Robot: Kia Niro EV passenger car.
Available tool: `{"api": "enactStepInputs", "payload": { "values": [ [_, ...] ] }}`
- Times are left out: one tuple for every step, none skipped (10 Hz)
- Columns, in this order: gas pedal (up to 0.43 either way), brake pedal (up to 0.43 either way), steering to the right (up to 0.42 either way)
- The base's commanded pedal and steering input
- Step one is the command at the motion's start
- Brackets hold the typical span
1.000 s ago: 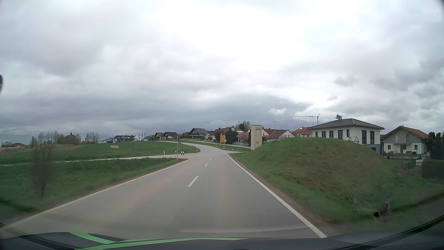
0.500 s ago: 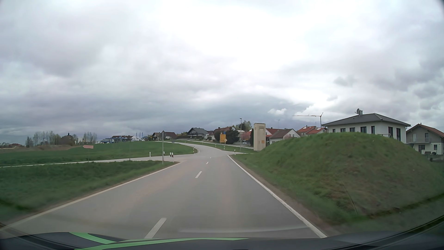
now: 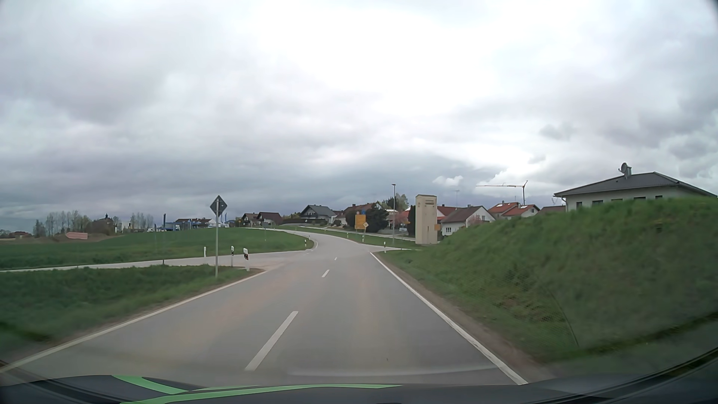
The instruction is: Follow the waypoints while adhering to traffic rules and regulations
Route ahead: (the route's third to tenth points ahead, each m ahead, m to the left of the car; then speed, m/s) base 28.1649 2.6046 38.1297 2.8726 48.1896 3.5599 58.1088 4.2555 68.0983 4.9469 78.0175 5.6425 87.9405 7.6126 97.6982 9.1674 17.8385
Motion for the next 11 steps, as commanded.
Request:
{"api": "enactStepInputs", "payload": {
  "values": [
    [0.157, 0.000, 0.001],
    [0.157, 0.000, 0.001],
    [0.157, 0.000, 0.000],
    [0.157, 0.000, 0.000],
    [0.157, 0.000, 0.000],
    [0.150, 0.000, 0.000],
    [0.150, 0.000, 0.000],
    [0.150, 0.000, 0.000],
    [0.150, 0.000, 0.000],
    [0.150, 0.000, 0.000],
    [0.150, 0.000, 0.000]
  ]
}}
